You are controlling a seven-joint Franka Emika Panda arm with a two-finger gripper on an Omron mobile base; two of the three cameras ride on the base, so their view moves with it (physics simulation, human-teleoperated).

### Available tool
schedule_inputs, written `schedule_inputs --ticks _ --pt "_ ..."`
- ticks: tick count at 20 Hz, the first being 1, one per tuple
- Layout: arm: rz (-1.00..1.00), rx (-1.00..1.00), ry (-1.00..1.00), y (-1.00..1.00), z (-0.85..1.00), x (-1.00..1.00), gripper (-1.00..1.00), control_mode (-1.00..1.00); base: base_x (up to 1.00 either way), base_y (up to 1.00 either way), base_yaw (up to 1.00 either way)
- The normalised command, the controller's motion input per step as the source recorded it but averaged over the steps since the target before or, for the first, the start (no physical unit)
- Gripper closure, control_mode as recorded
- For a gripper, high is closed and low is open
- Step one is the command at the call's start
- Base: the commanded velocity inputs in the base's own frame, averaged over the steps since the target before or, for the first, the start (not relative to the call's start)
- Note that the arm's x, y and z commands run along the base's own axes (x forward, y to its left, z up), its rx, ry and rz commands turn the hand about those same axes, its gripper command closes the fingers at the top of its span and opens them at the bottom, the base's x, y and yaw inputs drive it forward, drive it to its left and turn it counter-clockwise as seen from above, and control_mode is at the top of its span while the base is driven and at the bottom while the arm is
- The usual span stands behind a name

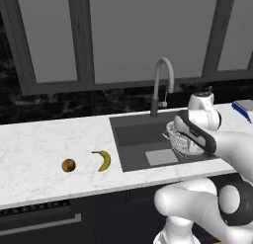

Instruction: Put the colander in the sink, put the pear, banana in the colander, and turn on the sink faucet and pour water over the colander.

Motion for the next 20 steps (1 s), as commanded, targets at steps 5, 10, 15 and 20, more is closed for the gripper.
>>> schedule_inputs --ticks 5,10,15,20 --pt "0.0 0.0 -0.02 0.74 0.0 0.25 1.0 -1.0 0.0 0.0 0.0" --pt "0.0 0.0 -0.01 0.58 0.0 0.3 1.0 -1.0 0.0 0.0 0.0" --pt "-0.03 0.0 0.0 0.45 0.0 0.26 1.0 -1.0 0.0 0.0 0.0" --pt "-0.07 -0.03 0.0 0.27 -0.02 0.22 1.0 -1.0 0.0 0.0 0.0"
